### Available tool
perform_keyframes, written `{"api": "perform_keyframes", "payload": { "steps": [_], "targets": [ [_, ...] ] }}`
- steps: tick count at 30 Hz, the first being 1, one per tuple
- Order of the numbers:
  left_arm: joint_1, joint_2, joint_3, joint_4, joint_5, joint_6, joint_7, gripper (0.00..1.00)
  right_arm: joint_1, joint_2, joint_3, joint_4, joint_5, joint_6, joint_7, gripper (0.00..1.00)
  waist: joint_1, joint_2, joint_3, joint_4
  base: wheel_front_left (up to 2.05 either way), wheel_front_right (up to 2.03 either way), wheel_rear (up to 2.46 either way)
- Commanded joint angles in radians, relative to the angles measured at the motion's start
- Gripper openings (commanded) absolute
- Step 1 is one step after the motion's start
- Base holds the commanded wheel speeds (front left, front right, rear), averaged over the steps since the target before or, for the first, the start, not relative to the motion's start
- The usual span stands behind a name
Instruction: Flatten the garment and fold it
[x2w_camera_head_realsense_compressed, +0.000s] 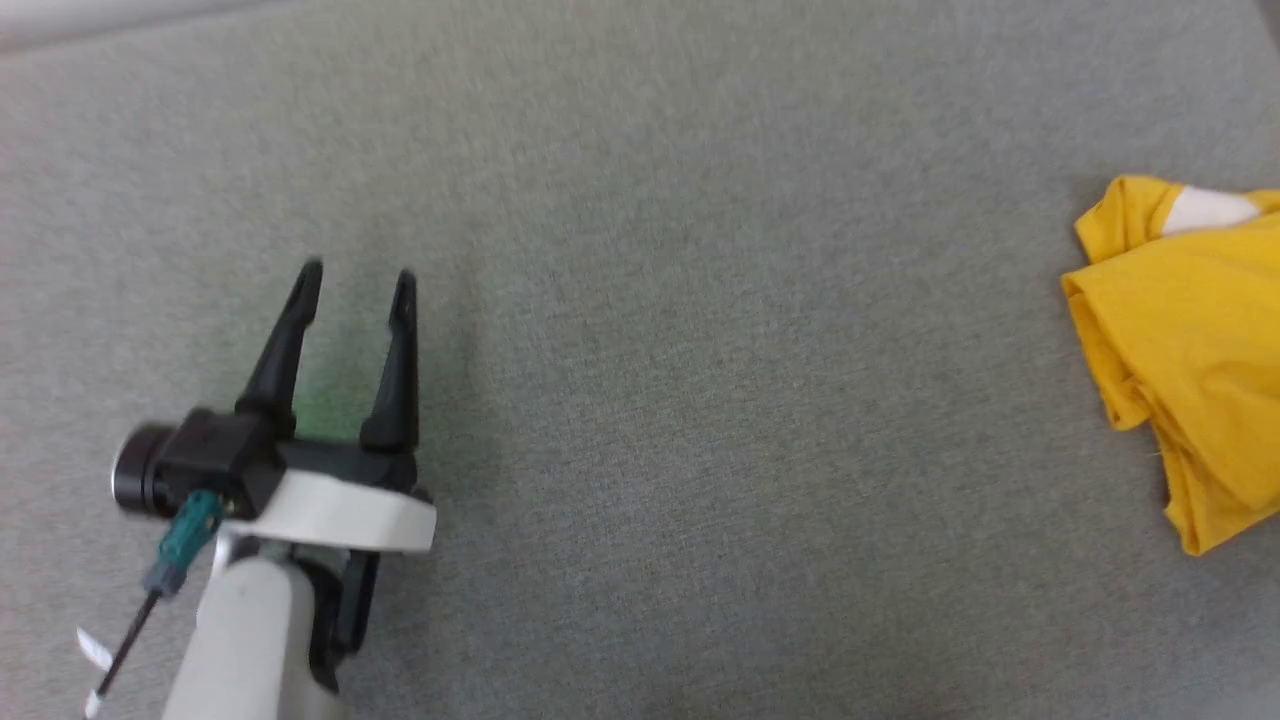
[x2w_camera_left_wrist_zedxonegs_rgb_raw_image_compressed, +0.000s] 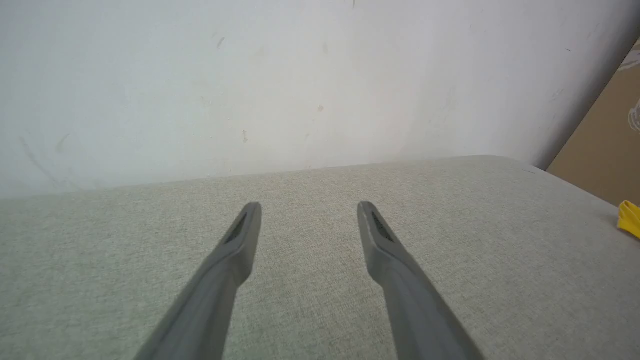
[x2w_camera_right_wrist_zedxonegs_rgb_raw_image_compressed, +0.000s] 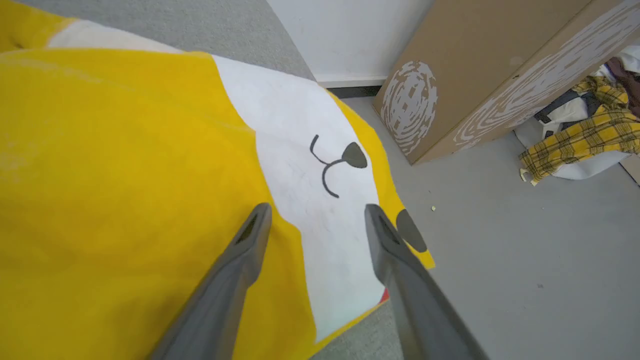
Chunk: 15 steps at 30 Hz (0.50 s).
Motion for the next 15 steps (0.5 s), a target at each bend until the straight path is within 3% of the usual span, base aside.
{"api": "perform_keyframes", "payload": {
  "steps": [1, 15],
  "targets": [
    [0.031, -0.010, 0.011, 0.007, -0.009, 0.012, -0.009, 1.00, 0.039, 0.020, 0.005, -0.041, -0.010, -0.002, -0.012, 1.00, 0.0000, 0.0000, -0.093, 0.012, 0.00, 0.00, 0.00],
    [0.162, -0.072, 0.046, 0.028, -0.026, 0.032, -0.012, 1.00, 0.330, 0.295, 0.152, -0.569, -0.018, -0.002, 0.066, 1.00, 0.0000, 0.0000, -0.284, 0.152, 0.00, 0.00, 0.00]
  ]
}}
